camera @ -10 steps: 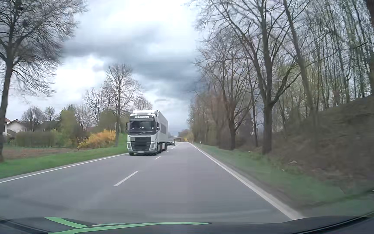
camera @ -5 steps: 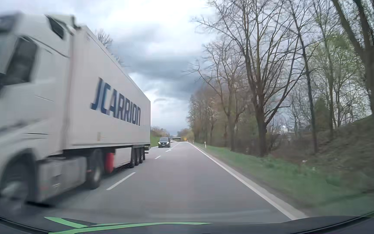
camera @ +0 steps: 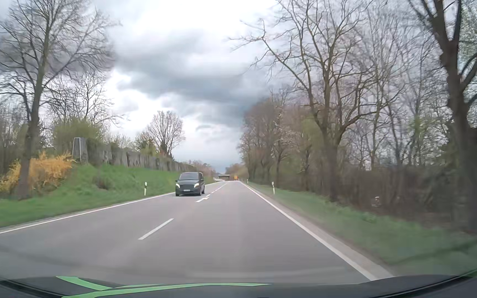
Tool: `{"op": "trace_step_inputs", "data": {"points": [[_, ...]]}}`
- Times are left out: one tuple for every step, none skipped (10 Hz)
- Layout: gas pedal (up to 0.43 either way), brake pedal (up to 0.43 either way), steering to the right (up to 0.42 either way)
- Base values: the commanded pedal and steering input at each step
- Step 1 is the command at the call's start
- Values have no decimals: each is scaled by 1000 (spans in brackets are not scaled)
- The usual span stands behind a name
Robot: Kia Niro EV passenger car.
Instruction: Follow the waypoints while adhering to traffic rules and regulations
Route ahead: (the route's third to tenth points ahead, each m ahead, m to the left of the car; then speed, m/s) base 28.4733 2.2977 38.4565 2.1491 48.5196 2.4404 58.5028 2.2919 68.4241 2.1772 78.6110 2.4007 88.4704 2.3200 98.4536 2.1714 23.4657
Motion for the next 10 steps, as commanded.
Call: {"op": "trace_step_inputs", "data": {"points": [[197, 0, 0], [197, 0, 0], [197, 0, 0], [197, 0, 0], [197, 0, 0], [197, 0, 0], [197, 0, 0], [189, 0, 0], [189, 0, 0], [189, 0, 0]]}}
